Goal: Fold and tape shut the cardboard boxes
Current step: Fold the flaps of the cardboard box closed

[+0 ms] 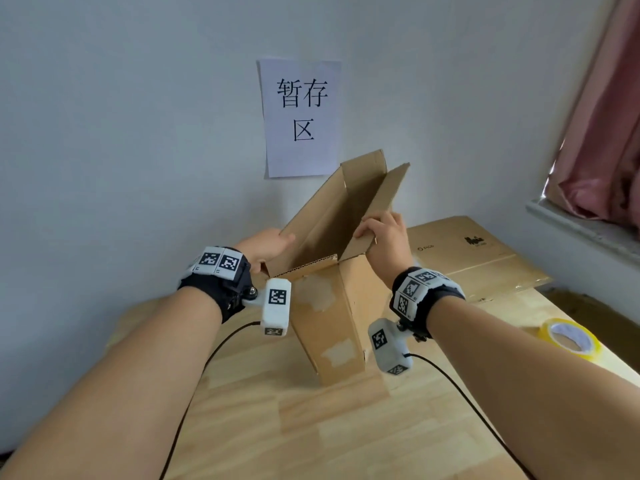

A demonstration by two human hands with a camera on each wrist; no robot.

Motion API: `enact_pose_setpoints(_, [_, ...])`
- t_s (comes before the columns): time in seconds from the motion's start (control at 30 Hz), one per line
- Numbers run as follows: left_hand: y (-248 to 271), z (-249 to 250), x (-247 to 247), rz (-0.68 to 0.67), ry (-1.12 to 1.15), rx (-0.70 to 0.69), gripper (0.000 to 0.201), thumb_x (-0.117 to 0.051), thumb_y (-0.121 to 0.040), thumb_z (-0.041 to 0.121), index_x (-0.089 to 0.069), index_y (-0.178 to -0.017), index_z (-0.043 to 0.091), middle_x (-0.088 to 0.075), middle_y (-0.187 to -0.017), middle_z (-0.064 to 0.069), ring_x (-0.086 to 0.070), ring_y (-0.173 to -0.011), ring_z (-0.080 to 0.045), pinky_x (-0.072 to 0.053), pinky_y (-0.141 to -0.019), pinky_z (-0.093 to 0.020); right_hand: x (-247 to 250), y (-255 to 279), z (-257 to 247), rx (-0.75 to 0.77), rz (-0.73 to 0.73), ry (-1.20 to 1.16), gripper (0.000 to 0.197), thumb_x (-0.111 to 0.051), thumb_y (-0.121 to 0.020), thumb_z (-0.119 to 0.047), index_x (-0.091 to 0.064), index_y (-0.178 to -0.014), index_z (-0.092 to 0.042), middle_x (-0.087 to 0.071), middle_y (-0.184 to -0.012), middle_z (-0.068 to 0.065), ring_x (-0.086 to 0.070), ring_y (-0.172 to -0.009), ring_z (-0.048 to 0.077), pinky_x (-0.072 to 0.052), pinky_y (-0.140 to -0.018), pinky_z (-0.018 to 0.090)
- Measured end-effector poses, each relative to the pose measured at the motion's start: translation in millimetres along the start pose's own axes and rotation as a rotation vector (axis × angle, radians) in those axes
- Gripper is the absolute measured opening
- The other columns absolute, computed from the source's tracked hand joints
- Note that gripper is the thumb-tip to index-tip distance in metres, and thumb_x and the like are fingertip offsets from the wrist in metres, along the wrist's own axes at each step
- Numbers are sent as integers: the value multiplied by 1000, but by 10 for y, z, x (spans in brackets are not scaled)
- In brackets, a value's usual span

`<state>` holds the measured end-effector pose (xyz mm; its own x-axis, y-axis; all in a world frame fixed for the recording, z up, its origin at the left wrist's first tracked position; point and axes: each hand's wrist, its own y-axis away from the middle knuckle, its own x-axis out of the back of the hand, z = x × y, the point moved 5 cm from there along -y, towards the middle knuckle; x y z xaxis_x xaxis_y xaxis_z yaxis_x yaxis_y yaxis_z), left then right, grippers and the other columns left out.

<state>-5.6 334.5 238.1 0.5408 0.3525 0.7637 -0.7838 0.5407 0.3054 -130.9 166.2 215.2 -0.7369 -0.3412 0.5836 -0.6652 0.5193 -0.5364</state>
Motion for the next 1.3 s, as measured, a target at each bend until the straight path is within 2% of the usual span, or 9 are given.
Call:
enact_pose_setpoints(0.23, [132, -87, 159, 205, 465, 66, 52, -36, -103, 31, -27, -147, 5, -34, -150, -13, -34, -135, -31, -36, -91, -35, 175, 12, -112, -147, -46, -74, 50, -37, -71, 22, -69, -94, -9, -46, -129, 4, -36, -123, 20, -27, -97, 19])
enact_pose_setpoints(0.37, [217, -208, -86, 233, 666, 153, 39, -38, -103, 27, -42, -133, 2, -53, -99, -9, -52, -85, -23, -42, -76, -31, 63, 223, -71, -227, -350, -82, 49, -39, -82, 10, -61, -117, -17, -39, -135, 2, -49, -111, 17, -48, -82, 21])
enact_pose_setpoints(0.43, [251, -280, -233, 239, 748, 201, 28, -39, -102, 24, -53, -108, 1, -51, -103, -11, -51, -88, -24, -46, -78, -35, -4, 315, -42, -217, -488, -18, 45, -45, -89, -2, -53, -128, -21, -38, -138, 3, -52, -108, 17, -42, -74, 14])
enact_pose_setpoints(0.53, [332, -339, -345, 286, 904, 254, 23, -39, -99, 19, -48, -80, 10, -56, -105, -18, -57, -97, -33, -49, -95, -44, 3, 346, -14, -192, -545, 30, 46, -54, -91, -21, -43, -136, -19, -42, -138, 6, -52, -114, 22, -38, -91, 24])
enact_pose_setpoints(0.7, [445, -111, -568, 266, 1063, 196, 23, -40, -98, 9, -48, -77, 12, -56, -85, -9, -57, -73, -19, -53, -71, -31, 170, 332, -3, -181, -508, -48, 51, -51, -94, -39, -39, -138, -15, -45, -138, 3, -47, -123, 18, -35, -99, 26])
enact_pose_setpoints(0.93, [647, 525, -968, 101, 1190, 90, 11, -46, -89, -7, -52, -93, 1, -54, -101, -20, -62, -96, -31, -58, -57, -31, 553, 396, 173, -377, -573, -55, 52, -46, -88, -61, -42, -108, -13, -64, -84, 4, -63, -65, 13, -55, -63, 29])
enact_pose_setpoints(1.03, [754, 765, -1145, -16, 1042, 99, 10, -51, -94, 4, -54, -103, 1, -58, -111, -20, -67, -86, -28, -59, -63, -30, 694, 429, 378, -445, -635, -10, 28, -46, -92, -24, -53, -107, -1, -67, -86, 13, -64, -63, 21, -59, -72, 37])
enact_pose_setpoints(1.17, [758, 826, -1083, 32, 222, 110, 64, -31, -100, 50, -23, -147, 8, -30, -150, -11, -63, -106, -28, -52, -80, -31, 868, 421, 539, -475, -633, -15, 22, -40, -90, -10, -57, -98, 0, -68, -81, 16, -69, -71, 27, -59, -76, 41])
enact_pose_setpoints(1.3, [632, 956, -647, 517, -351, -184, 54, -44, -90, 0, -29, -140, 13, -18, -148, -13, -47, -119, -36, -39, -96, -43, 957, 398, 640, -446, -691, 45, 20, -46, -88, -5, -51, -107, -1, -67, -92, 17, -68, -82, 32, -57, -80, 44])
